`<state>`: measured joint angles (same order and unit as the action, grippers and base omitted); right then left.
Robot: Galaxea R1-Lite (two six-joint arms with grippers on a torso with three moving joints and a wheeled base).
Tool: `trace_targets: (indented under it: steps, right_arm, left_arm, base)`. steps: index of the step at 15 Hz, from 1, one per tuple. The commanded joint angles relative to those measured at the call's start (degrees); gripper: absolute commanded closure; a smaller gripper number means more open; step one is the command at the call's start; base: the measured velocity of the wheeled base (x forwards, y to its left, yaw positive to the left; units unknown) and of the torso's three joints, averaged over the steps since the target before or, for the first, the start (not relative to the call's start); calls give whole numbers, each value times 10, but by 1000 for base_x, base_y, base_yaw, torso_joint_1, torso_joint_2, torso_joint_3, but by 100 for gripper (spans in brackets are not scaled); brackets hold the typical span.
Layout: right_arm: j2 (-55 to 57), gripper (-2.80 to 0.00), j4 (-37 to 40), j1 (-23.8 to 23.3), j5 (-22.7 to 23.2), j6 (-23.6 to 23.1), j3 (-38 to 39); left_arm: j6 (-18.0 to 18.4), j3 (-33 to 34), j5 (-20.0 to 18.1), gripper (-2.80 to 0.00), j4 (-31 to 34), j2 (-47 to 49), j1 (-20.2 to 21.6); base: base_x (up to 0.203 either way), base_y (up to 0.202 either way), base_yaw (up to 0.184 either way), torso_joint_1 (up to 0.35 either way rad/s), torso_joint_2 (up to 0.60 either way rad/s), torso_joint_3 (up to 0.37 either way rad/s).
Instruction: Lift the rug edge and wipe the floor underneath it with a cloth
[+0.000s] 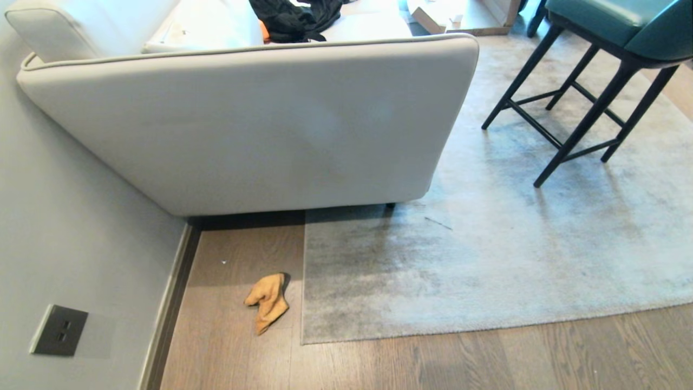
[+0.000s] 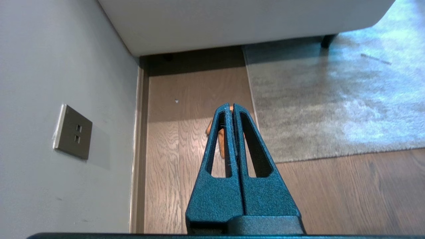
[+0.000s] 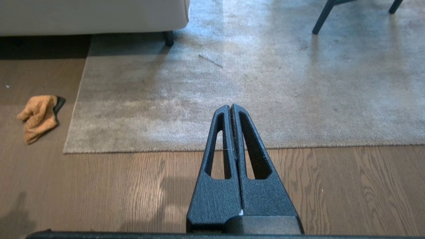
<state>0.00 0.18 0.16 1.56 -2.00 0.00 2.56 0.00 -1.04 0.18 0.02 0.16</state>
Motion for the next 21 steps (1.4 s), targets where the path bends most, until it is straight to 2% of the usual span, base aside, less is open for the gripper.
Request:
trace_targets:
  steps: [1,21]
  right_arm:
    - [1,0,0,0,0,0,0]
    - [1,0,-1,0,0,0,0]
  left_arm:
    - [1,0,0,0,0,0,0]
    - [0,0,3,0,0,0,1]
  base:
    - [0,0,0,7,2,203]
    - [0,0,0,4,3,202]
